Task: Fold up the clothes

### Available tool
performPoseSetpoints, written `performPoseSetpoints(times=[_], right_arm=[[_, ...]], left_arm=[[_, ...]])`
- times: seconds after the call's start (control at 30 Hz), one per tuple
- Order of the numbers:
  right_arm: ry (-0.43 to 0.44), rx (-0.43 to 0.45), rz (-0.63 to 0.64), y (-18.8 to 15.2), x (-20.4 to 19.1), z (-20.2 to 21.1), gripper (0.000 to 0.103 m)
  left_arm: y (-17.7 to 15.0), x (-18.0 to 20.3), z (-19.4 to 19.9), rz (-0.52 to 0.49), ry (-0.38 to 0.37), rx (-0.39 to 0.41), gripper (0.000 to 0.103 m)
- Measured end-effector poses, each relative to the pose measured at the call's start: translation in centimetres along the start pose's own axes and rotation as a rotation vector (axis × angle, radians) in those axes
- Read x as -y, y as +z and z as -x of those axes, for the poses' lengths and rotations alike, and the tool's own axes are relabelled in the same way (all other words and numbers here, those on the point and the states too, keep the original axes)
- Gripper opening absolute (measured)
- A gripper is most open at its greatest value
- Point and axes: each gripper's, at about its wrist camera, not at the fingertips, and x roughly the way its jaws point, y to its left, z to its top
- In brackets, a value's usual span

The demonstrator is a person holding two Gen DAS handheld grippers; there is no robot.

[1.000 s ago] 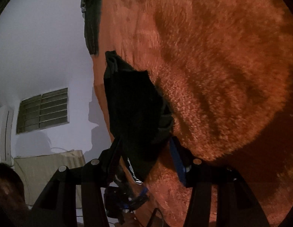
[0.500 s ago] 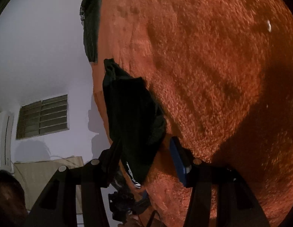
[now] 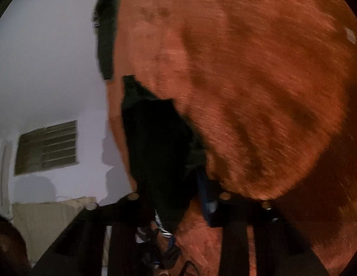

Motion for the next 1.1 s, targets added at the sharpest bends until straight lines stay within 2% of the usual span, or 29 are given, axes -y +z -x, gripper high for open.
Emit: performPoseSetpoints(times=[0.1,0.17,0.23,0.33,0.43,0.47,0.5,0.53,0.57,0.6,0.67,0.73,0.9,1.0,1.1], right_arm=[[0.004,0.006,-0.076,-0.5,0.8,-0.2,0.03],[0.006,0.006,-0.082,-0.4,0.6,-0.4,0.036],[-0.002,0.0,-0.052,-0.3,-0.1,-0.5,0.042],[-0.064,-0.004,0.013,0.3,-1.4,0.0,0.042],[-0.121,0.019,0.108,2.4,-2.5,1.9,0.042],[-0.14,0.002,0.158,3.2,-3.1,2.0,0.042],[-0.159,-0.026,0.217,4.1,-3.8,1.9,0.045],[-0.172,-0.088,0.307,5.2,-4.8,1.4,0.052],[-0.19,-0.15,0.405,6.0,-5.8,0.8,0.053],[-0.203,-0.202,0.487,6.9,-6.6,-0.1,0.053],[-0.208,-0.295,0.595,8.6,-7.9,-1.7,0.054],[-0.195,-0.35,0.614,10.4,-8.6,-3.5,0.054],[-0.184,-0.464,0.675,12.8,-11.4,-8.5,0.054],[-0.21,-0.511,0.705,13.3,-12.6,-10.5,0.054],[-0.221,-0.549,0.729,13.3,-13.5,-12.0,0.054]], left_arm=[[0.0,-0.3,-0.1,0.029,0.003,-0.012,0.048],[0.2,0.0,-0.3,0.035,-0.001,-0.018,0.054],[0.3,0.2,-0.3,0.022,0.004,-0.031,0.056],[1.9,0.7,0.8,-0.001,0.035,-0.071,0.056],[4.2,1.6,2.5,-0.035,0.089,-0.111,0.056],[5.0,1.8,3.1,-0.047,0.107,-0.125,0.056],[5.8,2.4,3.8,-0.075,0.121,-0.115,0.057],[6.7,3.5,4.6,-0.128,0.13,-0.072,0.063],[7.6,4.6,5.3,-0.183,0.131,-0.043,0.073],[8.5,5.7,5.2,-0.235,0.121,-0.044,0.076],[10.5,7.2,3.4,-0.285,0.105,-0.116,0.076],[12.0,8.0,1.0,-0.312,0.095,-0.2,0.076],[12.6,9.3,-4.0,-0.399,0.161,-0.373,0.076],[12.5,10.6,-5.7,-0.475,0.173,-0.424,0.076],[12.7,9.6,-6.0,-0.441,0.17,-0.442,0.076]])
